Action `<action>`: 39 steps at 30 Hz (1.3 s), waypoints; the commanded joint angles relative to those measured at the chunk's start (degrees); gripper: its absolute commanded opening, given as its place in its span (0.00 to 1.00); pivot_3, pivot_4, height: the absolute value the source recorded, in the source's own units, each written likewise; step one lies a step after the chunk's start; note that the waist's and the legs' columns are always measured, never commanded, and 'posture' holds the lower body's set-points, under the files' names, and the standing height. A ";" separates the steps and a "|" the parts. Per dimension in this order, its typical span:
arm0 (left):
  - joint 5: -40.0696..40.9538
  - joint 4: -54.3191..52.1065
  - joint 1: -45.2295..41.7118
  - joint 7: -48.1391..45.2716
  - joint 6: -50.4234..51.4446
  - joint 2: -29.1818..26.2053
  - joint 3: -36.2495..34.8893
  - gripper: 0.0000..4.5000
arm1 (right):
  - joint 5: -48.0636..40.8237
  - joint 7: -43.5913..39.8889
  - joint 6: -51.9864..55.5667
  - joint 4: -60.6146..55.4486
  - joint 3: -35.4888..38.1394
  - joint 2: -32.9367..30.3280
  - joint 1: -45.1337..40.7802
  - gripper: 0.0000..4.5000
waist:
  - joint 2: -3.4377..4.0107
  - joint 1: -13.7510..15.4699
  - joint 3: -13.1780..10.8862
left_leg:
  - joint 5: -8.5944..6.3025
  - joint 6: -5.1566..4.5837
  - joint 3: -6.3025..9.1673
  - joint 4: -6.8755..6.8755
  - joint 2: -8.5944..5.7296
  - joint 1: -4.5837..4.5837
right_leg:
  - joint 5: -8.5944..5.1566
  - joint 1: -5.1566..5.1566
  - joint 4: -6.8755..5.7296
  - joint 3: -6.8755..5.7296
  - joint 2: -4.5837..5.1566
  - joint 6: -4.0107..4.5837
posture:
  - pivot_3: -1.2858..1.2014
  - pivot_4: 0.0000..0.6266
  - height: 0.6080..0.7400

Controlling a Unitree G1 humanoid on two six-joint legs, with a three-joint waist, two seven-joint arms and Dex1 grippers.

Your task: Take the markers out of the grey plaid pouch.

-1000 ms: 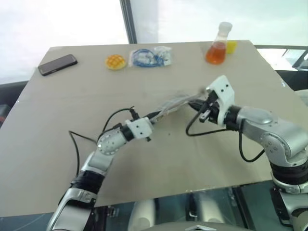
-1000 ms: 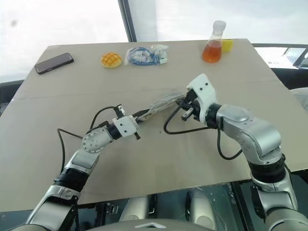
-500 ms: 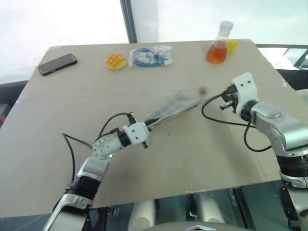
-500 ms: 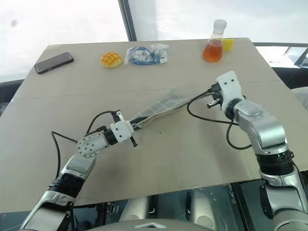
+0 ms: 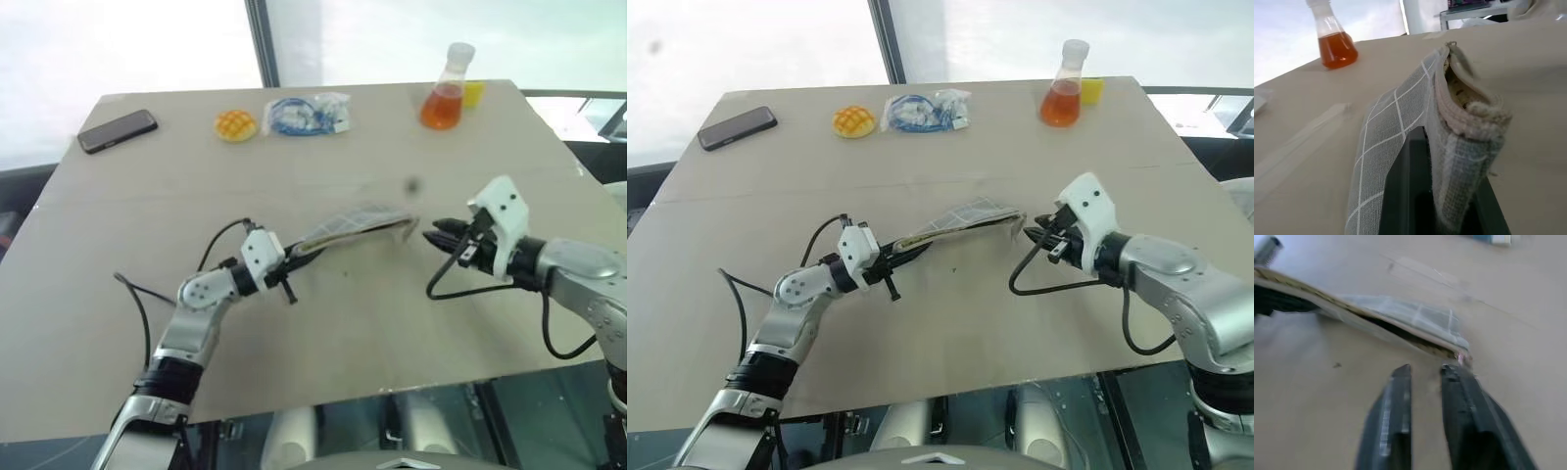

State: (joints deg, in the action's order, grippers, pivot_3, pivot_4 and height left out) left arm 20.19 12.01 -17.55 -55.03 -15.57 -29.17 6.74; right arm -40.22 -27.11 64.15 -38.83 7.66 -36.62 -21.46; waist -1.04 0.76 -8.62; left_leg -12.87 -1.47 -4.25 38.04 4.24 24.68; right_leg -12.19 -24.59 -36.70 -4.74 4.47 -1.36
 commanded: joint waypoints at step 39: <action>8.70 -15.01 1.22 -4.16 17.16 3.09 -3.58 0.00 | 19.06 1.52 -11.18 11.97 -25.46 3.83 -8.40 0.02 | 0.03 -0.13 -0.01 | -0.01 -0.01 0.03 -0.02 -0.02 0.04 | 0.12 -0.04 0.01 0.02 -0.05 -0.17 | 0.52 0.24 1.00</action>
State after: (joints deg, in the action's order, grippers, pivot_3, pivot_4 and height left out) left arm 25.36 1.14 -16.41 -58.21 -0.96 -26.06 3.76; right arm -25.34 -23.76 56.82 -27.00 -14.26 -30.83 -28.41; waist -1.02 0.63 -8.63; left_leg -12.87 -1.48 -4.22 38.03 4.22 24.73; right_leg -12.09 -24.62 -36.70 -4.71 4.42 -1.53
